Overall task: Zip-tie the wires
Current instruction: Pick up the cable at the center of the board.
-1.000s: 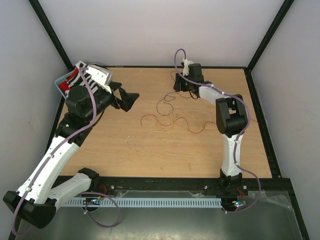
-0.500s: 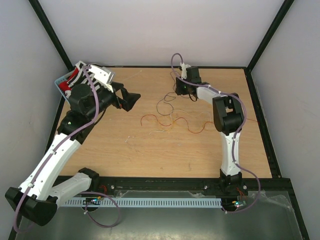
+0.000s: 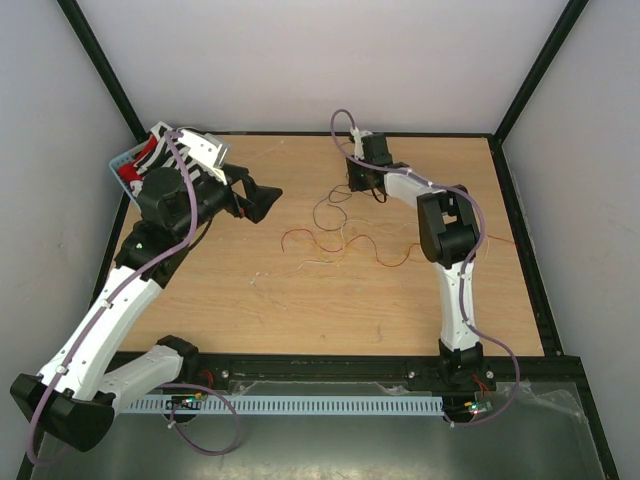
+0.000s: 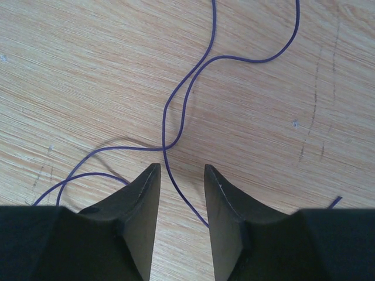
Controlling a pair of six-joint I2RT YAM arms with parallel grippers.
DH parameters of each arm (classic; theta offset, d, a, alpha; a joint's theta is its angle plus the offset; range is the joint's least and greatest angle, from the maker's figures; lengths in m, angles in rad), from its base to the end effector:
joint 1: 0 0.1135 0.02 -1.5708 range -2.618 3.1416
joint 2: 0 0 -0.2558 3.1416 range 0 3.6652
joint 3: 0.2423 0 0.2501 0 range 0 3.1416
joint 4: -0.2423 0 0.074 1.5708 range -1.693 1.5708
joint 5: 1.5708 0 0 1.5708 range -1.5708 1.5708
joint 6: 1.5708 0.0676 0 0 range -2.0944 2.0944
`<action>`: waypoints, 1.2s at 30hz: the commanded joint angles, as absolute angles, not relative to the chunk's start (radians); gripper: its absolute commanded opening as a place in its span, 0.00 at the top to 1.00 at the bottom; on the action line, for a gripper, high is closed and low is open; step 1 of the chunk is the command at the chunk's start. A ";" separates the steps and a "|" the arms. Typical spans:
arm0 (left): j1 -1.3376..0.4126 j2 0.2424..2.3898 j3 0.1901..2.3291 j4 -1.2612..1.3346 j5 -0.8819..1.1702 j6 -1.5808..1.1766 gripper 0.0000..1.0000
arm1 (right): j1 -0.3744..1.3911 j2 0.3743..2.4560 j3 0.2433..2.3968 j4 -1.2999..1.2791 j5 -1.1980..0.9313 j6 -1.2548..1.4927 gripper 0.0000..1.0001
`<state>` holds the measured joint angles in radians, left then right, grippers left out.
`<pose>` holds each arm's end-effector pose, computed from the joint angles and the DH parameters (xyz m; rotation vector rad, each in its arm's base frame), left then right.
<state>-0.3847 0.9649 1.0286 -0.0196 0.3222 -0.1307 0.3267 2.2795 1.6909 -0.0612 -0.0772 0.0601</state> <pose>0.2244 -0.1140 0.4052 0.4555 1.4976 -0.6536 0.5044 0.1764 0.1373 -0.3394 2.2088 0.2977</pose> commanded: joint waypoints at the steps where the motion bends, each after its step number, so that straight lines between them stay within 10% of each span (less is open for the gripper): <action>1: -0.378 0.958 1.032 0.015 0.337 -0.136 0.01 | 0.352 2.308 1.737 -0.115 -0.014 0.045 0.57; 14: -0.372 0.943 1.021 0.015 0.332 -0.131 0.01 | 0.366 2.248 1.749 -0.164 0.059 0.034 1.00; 36: -0.355 1.168 1.047 0.188 0.454 -0.190 0.01 | 0.366 1.770 2.055 -0.218 -0.222 0.147 1.00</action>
